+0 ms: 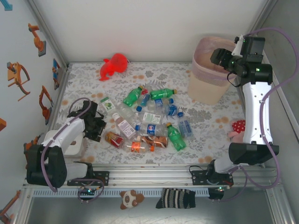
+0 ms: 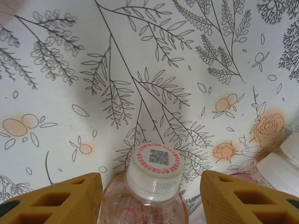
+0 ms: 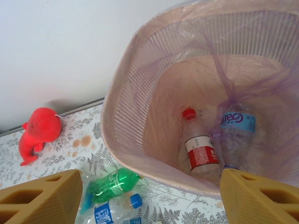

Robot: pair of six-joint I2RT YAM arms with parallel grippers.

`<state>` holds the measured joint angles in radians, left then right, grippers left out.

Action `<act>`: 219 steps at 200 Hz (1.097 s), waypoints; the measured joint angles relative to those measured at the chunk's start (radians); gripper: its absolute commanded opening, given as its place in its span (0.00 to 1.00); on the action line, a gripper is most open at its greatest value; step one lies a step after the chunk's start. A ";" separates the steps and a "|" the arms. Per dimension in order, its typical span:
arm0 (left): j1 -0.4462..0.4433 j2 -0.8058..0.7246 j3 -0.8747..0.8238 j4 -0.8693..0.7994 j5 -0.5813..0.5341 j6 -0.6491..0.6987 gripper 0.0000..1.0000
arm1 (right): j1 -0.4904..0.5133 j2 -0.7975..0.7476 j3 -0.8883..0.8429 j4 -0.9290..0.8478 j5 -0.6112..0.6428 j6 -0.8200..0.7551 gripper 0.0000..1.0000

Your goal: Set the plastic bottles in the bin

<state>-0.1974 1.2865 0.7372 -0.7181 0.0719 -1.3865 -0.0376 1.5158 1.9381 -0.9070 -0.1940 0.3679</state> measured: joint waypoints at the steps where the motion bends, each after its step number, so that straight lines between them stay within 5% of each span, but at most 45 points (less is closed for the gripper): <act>1: 0.000 0.002 0.001 0.000 0.000 0.000 0.57 | 0.000 0.000 0.000 0.000 0.000 0.000 0.76; 144: -0.014 0.167 0.056 0.042 0.004 0.025 0.49 | 0.000 0.000 -0.002 0.000 0.002 -0.001 0.76; 219: -0.018 0.163 0.075 0.025 -0.012 0.042 0.37 | 0.000 -0.004 -0.013 0.006 0.002 -0.001 0.76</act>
<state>-0.2157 1.4490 0.8120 -0.6930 0.0597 -1.3449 -0.0376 1.5116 1.9247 -0.9005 -0.1921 0.3668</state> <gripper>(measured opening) 0.376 0.765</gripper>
